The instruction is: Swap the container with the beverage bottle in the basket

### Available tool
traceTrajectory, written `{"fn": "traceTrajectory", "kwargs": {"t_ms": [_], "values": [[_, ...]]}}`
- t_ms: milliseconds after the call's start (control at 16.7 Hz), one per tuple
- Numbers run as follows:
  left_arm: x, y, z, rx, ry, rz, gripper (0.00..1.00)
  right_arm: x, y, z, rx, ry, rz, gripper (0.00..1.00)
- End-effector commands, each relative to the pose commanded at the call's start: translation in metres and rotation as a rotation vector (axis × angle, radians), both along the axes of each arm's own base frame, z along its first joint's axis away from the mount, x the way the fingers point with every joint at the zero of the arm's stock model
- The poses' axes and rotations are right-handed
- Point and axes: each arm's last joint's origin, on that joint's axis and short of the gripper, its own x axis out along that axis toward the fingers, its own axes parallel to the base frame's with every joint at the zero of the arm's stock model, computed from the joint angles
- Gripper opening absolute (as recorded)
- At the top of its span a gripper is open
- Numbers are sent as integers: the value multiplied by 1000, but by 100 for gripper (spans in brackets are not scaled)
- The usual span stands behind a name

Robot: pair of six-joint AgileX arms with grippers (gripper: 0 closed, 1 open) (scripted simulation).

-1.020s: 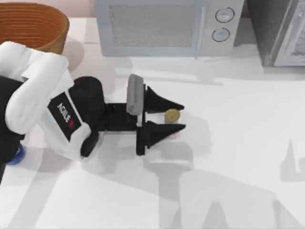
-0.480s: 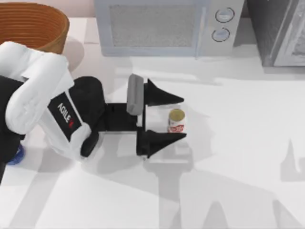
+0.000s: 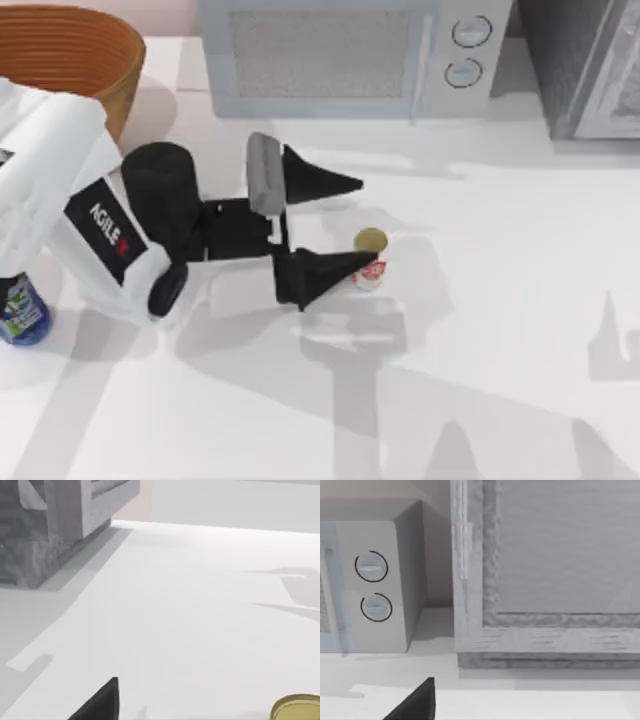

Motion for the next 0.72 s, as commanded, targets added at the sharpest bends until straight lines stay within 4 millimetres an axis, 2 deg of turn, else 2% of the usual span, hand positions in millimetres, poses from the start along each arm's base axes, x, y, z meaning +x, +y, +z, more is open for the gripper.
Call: {"fn": "traceTrajectory", "kwargs": {"t_ms": [180, 360, 540, 720], "values": [[-3, 27, 41, 22, 38, 174, 100, 0, 0, 0, 0, 0, 0, 100], [-22, 61, 97, 43, 54, 389, 100, 0, 0, 0, 0, 0, 0, 100], [-66, 96, 157, 46, 28, 620, 100, 0, 0, 0, 0, 0, 0, 100], [-133, 125, 197, 29, -28, 849, 100, 0, 0, 0, 0, 0, 0, 100]]}}
